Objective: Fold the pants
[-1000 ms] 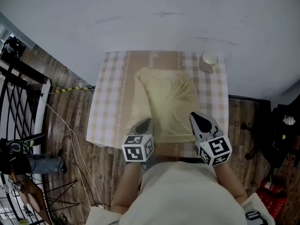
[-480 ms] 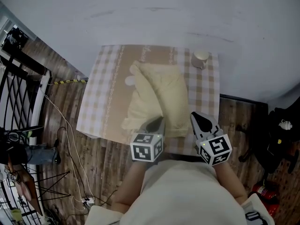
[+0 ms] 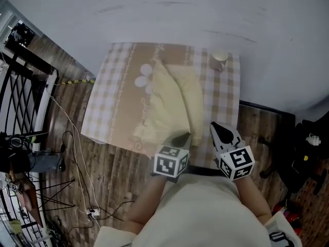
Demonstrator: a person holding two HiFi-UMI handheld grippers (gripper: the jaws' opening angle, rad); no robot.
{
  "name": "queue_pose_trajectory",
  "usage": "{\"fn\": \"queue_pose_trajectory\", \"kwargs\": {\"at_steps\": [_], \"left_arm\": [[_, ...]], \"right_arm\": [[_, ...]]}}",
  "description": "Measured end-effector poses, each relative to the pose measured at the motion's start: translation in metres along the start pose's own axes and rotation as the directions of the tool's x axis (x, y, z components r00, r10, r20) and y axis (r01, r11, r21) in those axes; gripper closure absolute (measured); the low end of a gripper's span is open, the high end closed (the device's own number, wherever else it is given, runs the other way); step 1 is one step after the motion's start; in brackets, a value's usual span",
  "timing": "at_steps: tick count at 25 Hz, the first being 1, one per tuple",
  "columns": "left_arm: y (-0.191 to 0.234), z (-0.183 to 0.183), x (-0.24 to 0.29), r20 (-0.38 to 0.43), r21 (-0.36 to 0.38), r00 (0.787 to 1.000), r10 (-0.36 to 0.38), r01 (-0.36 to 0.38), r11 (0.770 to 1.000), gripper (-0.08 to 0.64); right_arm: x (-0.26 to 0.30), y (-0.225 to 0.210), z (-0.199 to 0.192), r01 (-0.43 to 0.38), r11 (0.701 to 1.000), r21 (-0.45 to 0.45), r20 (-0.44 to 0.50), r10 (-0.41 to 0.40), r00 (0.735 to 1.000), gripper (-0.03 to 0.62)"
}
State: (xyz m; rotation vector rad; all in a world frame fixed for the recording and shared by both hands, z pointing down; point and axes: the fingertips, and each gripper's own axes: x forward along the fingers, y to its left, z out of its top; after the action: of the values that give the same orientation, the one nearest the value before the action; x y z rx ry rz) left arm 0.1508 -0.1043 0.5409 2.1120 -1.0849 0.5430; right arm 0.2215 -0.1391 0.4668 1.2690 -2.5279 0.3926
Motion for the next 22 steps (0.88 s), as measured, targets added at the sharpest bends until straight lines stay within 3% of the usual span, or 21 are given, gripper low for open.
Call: {"fn": "queue_pose_trajectory", "kwargs": {"at_steps": [10,13,22], "left_arm": [[-0.043,-0.047,0.037,-0.162,0.092,0.982,-0.094,0.110,0.990,0.545],[-0.049,-0.059,0.046,-0.209,0.150,0.975,-0.080,0.113,0.982,0.545],[-0.043,-0.056,0.046,-0.188,0.138,0.977,-0.104,0.131,0.982,0.545]], "right_arm": [[0.000,-0.011,-0.007,-0.016,1.000,0.009,-0.023,0.016,1.000,0.591],[0.000,-0.016,-0.011,-0.015,1.000,0.009,-0.036,0.015,0.999,0.591],[0.007,-0.018,-0.012,-0.042,0.999,0.002,-0.046,0.042,0.998,0.591]]}}
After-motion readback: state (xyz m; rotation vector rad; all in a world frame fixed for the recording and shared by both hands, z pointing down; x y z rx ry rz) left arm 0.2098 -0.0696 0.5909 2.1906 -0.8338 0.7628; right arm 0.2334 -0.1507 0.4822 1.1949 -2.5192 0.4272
